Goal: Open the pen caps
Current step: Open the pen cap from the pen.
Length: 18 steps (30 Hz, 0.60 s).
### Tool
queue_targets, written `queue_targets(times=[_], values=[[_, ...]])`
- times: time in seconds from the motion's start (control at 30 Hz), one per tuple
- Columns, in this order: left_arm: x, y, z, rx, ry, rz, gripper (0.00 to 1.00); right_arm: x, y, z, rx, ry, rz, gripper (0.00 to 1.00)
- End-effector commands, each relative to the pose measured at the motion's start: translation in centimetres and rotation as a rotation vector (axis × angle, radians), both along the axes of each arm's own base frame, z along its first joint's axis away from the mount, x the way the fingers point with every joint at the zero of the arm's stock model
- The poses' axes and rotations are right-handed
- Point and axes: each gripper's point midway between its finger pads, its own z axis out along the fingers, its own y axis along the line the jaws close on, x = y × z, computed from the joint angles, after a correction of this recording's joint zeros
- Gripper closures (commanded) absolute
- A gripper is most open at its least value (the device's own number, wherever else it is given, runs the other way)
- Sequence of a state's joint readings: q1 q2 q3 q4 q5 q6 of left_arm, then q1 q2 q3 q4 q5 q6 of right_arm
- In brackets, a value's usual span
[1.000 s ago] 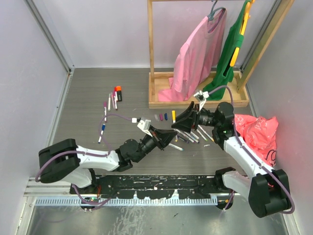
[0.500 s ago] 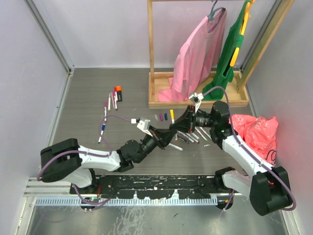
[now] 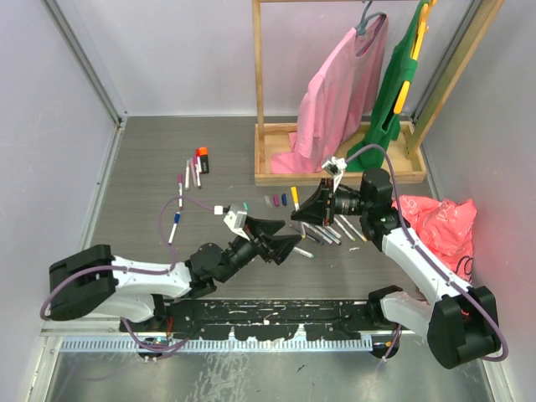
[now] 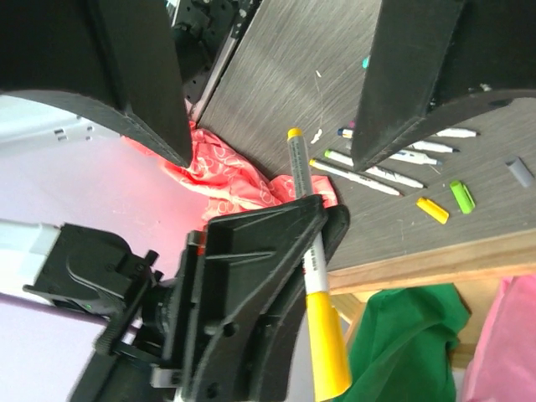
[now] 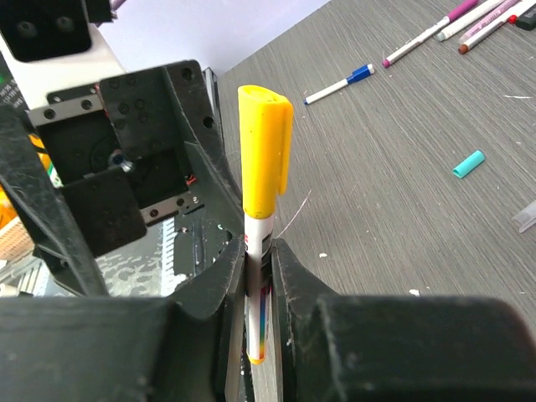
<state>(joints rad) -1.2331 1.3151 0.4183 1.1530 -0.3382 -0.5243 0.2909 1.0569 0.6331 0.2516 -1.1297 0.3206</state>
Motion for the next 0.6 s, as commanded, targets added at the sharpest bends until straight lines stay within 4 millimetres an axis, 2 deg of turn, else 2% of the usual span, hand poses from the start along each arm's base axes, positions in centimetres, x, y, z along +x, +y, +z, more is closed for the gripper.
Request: queue_targets(times=[0.0,0.07,0.1,0.23,0.37,0.57], values=[[-0.8,1.4,3.4,-0.043,-0.1,-0.052,0.16,0.6,0.0,1.4,-0.017,-0.079,0.01,0.99],[-0.5,2.0,4.0,-0.041,-0.089,-0.062,0.03,0.6,0.0,1.2,-0.033,-0.082,0.018,0.99],[-0.2,2.4,4.3,-0.044,-0.078,-0.063,0.01,0.6,-0.1,1.1,-0.042,-0.081,0.022,0.99],[1.5,4.1,5.4,-0.044,-0.004,-0.039,0.02,0.5,-0.1,0.8,-0.064,-0.086,0.036,0.99],[2.3,5.3,6.8,-0.059,0.011,-0.006,0.02,0.6,-0.2,0.5,-0.077,-0.086,0.04,0.99],[3.3,4.8,8.8,-0.047,0.043,0.007,0.02,0.6,-0.2,0.3,-0.085,-0.09,0.043,0.99]])
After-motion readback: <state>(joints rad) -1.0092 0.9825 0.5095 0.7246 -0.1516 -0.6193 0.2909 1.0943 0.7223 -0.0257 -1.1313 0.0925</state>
